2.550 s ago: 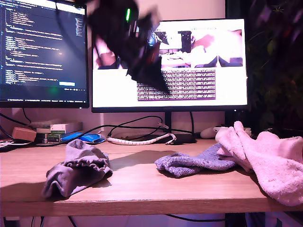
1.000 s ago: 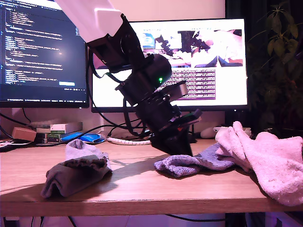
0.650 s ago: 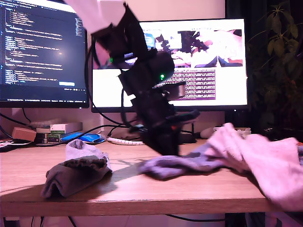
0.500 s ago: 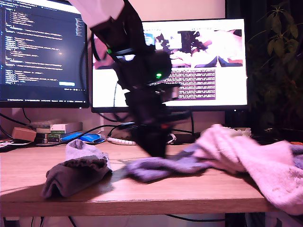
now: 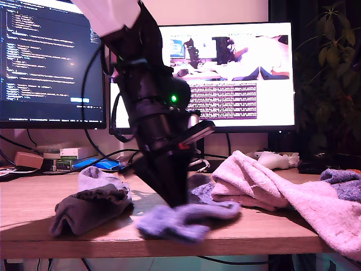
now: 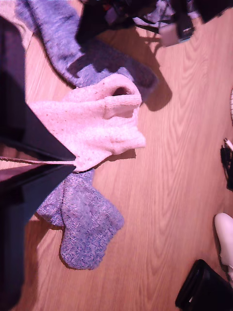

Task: Pair up the socks based on colour and pattern, by placing them on top of one another

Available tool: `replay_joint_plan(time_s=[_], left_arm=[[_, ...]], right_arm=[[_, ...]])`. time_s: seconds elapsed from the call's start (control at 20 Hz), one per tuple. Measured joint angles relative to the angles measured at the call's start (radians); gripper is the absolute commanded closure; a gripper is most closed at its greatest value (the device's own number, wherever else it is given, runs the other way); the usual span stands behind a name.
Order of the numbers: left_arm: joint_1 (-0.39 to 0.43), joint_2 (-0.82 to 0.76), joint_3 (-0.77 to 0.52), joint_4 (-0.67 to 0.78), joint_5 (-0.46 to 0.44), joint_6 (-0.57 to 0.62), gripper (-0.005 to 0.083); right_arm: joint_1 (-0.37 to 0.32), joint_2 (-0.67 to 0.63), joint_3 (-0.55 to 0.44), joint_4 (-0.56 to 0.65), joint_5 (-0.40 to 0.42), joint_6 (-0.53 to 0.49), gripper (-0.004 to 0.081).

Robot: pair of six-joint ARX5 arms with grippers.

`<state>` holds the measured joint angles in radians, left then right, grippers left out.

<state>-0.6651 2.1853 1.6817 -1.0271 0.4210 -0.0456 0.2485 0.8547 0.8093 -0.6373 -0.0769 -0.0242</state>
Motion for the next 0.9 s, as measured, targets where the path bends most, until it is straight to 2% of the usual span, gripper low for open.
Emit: replay_joint_plan(time_s=[0.3,0.65,0.9], left_arm=[[0.013,0.019,0.172,0.027,-0.010,0.025,0.0797],[0.026,0.019,0.169,0.153,-0.082,0.065,0.0797],[0.034,0.083,0.170,0.176,-0.070,0.075,0.0797]], right_arm=[[0.000,0.000,0.000,0.000,0.000,0.000,0.0781],[0.000,0.000,0.000,0.019,0.000,0.000,0.0781],[0.000,0.000,0.000,0.039,0.000,0.000,0.0781]])
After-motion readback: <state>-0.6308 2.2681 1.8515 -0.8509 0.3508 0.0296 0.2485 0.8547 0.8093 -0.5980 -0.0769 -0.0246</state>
